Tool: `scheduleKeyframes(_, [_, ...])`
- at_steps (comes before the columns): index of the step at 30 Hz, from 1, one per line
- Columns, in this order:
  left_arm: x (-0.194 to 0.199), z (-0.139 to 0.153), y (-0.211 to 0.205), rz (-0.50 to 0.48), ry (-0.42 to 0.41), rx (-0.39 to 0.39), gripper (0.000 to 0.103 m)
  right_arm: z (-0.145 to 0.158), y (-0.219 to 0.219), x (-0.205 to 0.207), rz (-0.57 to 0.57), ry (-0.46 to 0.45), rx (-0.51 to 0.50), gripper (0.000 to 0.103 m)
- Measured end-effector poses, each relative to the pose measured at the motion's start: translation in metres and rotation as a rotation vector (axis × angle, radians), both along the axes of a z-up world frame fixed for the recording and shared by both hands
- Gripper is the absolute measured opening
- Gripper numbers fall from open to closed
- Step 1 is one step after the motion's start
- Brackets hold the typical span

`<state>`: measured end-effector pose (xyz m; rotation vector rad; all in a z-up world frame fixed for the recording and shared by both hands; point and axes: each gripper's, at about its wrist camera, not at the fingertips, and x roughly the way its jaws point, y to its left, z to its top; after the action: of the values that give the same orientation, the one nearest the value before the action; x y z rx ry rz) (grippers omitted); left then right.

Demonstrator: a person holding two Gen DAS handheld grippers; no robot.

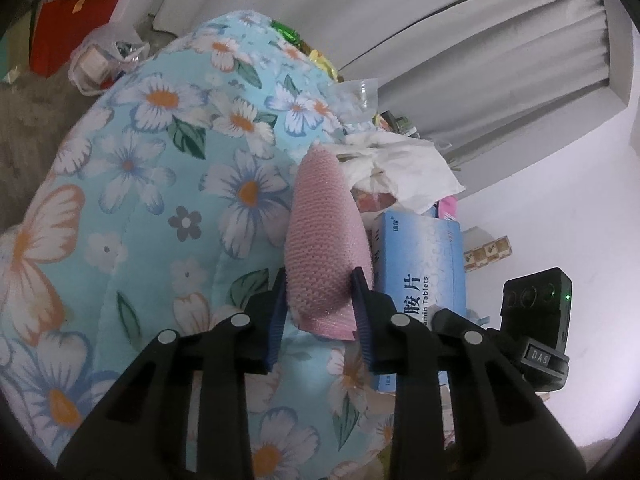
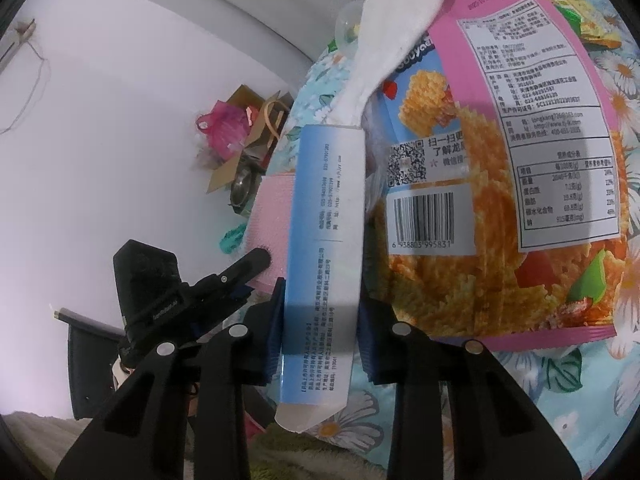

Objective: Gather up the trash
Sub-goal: 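Carry sponge and box over the blue wastebasket while both tools open to drop them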

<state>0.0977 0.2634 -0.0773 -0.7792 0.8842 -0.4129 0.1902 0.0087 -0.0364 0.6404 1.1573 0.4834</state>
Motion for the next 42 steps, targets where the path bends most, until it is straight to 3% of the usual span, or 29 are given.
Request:
scheduleKeyframes(26, [-0.027,0.059,0.000,0.033,-0.165,0.111,0.027,0.036,-0.032,-0.036,0.002,-0.100,0.046,0.031])
scheduleKeyframes(42, [-0.041,0.089,-0.028,-0.010,-0.240,0.136,0.027,0.054,-0.104,-0.082,-0.057,-0.176,0.102,0.031])
